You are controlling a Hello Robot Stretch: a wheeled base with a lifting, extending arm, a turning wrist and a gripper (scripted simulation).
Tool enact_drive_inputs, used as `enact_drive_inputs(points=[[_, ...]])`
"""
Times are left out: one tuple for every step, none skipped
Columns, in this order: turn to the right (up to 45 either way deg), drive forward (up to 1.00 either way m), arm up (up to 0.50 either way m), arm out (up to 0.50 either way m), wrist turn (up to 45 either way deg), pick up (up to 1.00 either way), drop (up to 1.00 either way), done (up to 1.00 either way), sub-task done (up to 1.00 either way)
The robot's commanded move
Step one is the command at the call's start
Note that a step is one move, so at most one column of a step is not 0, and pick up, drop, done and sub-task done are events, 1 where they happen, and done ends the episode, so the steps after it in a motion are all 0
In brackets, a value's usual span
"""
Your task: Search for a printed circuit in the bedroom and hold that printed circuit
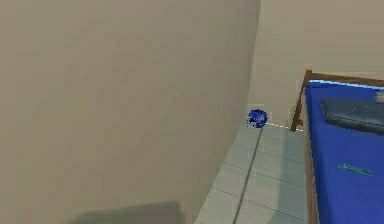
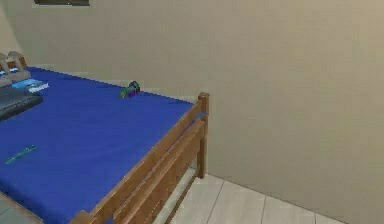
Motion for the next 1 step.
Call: enact_drive_inputs(points=[[15.0,0.0,0.0,0.0,0.0,0.0,0.0,0.0,0.0]])
